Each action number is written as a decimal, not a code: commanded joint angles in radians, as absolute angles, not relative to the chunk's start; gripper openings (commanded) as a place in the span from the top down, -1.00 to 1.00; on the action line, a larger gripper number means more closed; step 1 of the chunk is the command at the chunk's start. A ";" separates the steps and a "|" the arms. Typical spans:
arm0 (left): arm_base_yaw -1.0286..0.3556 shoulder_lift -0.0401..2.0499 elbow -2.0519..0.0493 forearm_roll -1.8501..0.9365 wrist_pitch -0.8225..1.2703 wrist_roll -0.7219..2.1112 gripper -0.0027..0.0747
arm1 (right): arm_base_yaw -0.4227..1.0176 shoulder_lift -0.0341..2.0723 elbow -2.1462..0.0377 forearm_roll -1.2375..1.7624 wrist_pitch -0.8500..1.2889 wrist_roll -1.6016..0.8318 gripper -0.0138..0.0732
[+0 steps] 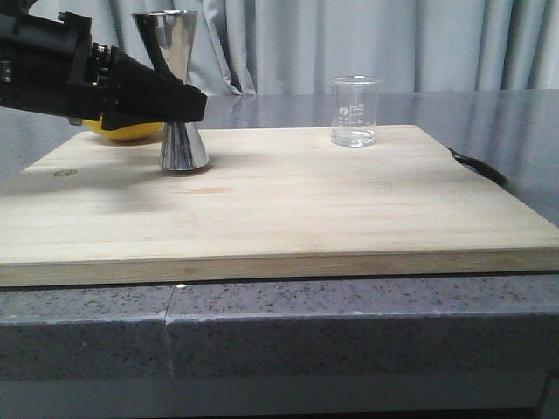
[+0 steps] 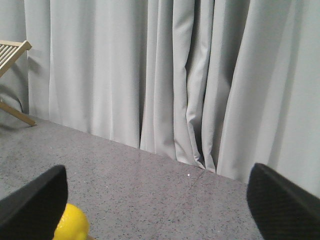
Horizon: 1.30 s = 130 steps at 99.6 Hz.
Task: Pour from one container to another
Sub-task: 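Lower the filled jigger onto the board with the left gripper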
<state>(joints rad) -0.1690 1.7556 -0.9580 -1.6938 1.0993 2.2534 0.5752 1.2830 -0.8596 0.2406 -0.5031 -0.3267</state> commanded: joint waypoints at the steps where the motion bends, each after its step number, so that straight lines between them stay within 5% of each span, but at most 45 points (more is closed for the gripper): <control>1: -0.167 1.713 -0.987 -1.768 1.172 2.254 0.98 | 0.575 1.250 -0.886 0.226 -0.578 -0.333 -0.84; 130: -0.167 1.713 -0.987 -1.704 1.140 2.254 0.98 | 0.575 1.250 -0.886 0.226 -0.578 -0.333 -0.84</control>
